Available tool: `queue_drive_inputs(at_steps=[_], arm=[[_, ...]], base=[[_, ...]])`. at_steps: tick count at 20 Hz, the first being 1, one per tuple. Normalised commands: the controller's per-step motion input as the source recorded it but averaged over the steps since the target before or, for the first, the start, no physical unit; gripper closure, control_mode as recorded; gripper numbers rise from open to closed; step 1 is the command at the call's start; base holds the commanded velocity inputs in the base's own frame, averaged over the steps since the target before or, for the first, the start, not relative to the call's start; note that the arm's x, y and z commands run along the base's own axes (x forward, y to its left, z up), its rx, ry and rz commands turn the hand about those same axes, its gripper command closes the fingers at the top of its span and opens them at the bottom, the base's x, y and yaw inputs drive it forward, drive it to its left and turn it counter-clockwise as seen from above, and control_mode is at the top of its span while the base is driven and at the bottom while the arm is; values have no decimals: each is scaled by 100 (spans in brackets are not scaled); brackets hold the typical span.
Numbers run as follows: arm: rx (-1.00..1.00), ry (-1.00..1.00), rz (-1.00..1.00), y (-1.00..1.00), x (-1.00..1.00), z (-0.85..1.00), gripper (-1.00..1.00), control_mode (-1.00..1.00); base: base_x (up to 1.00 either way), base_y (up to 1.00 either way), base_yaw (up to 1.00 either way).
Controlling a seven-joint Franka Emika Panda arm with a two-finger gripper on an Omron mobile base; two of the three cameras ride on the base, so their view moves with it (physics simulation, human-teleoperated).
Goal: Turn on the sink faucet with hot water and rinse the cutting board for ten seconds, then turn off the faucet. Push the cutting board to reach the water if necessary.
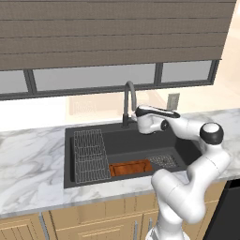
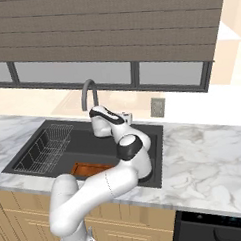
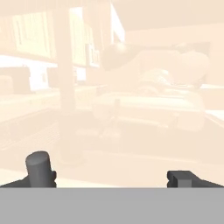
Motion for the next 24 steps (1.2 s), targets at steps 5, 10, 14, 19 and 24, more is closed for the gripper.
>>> queue_drive_inputs(at_steps=[5, 10, 14, 19, 24], arm=[[0, 0, 0, -29, -29, 0, -100, -100], [0, 0, 0, -34, -30, 0, -100, -100], [0, 0, -1, -36, -38, 0, -100, -100], [0, 0, -2, -32, -38, 0, -100, -100], [0, 0, -4, -37, -37, 0, -100, -100]], base=[[0, 0, 0], [0, 0, 0], [0, 0, 0], [0, 0, 0], [0, 0, 0]])
